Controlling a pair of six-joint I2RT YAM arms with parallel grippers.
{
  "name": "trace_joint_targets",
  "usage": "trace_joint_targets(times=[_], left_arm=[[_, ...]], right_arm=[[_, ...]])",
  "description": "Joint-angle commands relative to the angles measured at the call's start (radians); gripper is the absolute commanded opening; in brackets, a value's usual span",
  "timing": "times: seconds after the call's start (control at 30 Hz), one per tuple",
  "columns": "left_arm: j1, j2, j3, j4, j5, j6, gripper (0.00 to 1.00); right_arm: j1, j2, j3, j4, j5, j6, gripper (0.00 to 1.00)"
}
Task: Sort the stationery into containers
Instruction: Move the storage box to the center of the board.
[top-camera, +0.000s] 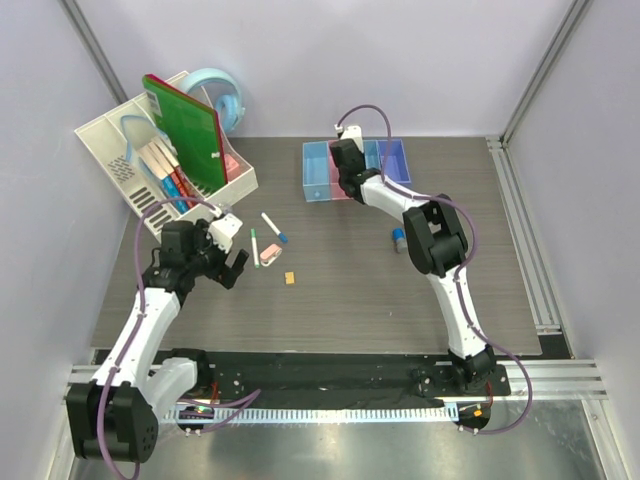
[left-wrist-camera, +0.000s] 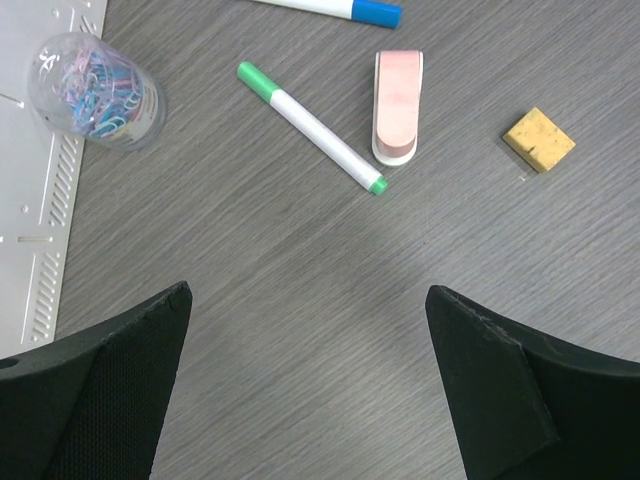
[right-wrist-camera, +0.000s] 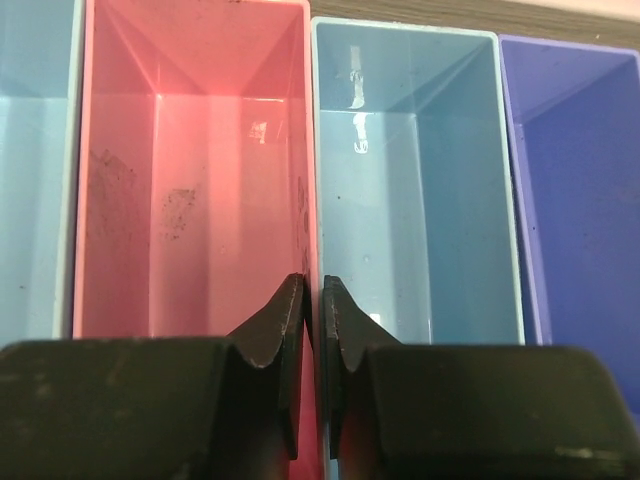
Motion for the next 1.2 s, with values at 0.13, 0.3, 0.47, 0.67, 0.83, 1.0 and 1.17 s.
trace_joint_targets(times=[0.13, 0.3, 0.47, 0.67, 0.83, 1.0, 1.17], left_arm=[[0.003, -0.042, 0.004, -0.096, -0.012, 0.011, 1.0], [0.002, -0.051, 0.015, -0.119, -0.016, 0.013, 1.0], [0.003, -0.054, 0.018, -0.113, -0.008, 0.005, 1.0], [0.002, -0.057, 0.018, -0.108, 0.004, 0.003, 1.0], [0.003, -0.059, 0.019, -0.108, 0.006, 0.006, 1.0], [0.003, -0.056, 0.015, -0.09, 0.011, 0.003, 1.0], [0.003, -0.048, 0.015, -0.078, 0.001, 0.003, 1.0]], right_arm=[[0.035, -0.053, -0.117, -0.055, -0.01, 0.168, 0.01], [0.052, -0.09, -0.174, -0.058, -0.003, 0.238, 0.01], [0.072, -0.12, -0.211, -0.074, -0.013, 0.267, 0.01], [0.084, -0.172, -0.289, -0.066, -0.003, 0.288, 0.01], [0.093, -0.215, -0.338, -0.046, 0.005, 0.29, 0.01], [0.109, -0.224, -0.317, -0.025, 0.002, 0.221, 0.2], [0.113, -0.274, -0.263, -0.024, -0.015, 0.144, 0.56]])
